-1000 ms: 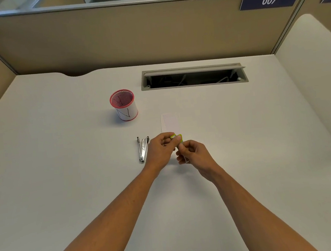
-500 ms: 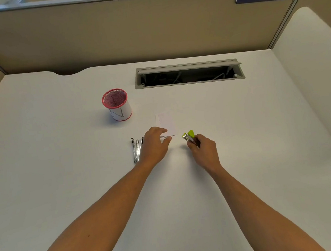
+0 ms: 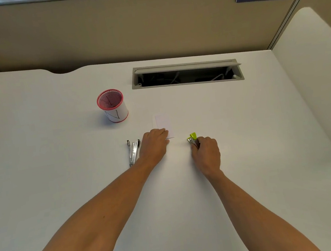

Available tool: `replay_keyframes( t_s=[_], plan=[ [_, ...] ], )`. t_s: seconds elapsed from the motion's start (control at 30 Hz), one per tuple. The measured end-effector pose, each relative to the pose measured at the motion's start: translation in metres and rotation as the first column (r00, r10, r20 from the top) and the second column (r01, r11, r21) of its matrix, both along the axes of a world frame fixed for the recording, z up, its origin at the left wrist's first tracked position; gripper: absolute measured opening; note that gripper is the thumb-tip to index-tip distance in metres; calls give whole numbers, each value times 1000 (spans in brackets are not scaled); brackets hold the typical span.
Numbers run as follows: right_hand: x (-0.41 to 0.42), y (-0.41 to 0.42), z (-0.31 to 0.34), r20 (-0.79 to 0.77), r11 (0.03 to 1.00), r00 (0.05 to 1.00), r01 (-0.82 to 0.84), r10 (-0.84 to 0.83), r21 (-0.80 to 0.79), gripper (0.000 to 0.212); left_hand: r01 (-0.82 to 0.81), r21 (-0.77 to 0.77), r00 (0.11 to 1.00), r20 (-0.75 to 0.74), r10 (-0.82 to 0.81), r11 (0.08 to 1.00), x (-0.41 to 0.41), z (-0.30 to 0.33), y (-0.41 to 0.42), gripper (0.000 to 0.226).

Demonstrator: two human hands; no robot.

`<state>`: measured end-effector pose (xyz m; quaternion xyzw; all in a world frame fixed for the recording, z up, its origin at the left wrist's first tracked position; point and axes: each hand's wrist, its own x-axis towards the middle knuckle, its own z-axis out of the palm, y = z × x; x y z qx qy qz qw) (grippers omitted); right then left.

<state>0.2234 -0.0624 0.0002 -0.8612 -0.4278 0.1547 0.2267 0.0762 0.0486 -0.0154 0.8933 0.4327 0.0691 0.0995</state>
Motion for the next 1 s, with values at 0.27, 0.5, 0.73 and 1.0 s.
replay_keyframes(
  t_s=[0.27, 0.5, 0.73, 1.0],
  plan=[
    [1, 2, -6, -44, 999, 998, -35, 34, -21, 36, 82, 77, 995, -55, -78, 994, -2, -2, -2, 20],
    [0, 4, 6, -98, 982, 995, -4, 23, 188, 64, -121, -29, 964, 234, 124, 992, 1, 11, -1, 17],
    [-17, 26, 31, -129, 931, 973, -136, 189, 337, 46, -175, -365, 682, 625, 380, 914, -3, 45, -19, 11],
    [-28, 34, 47, -739, 939, 625, 26, 252, 343, 32, 2, -679, 552, 613, 565, 734, -14, 65, -20, 13]
  ],
)
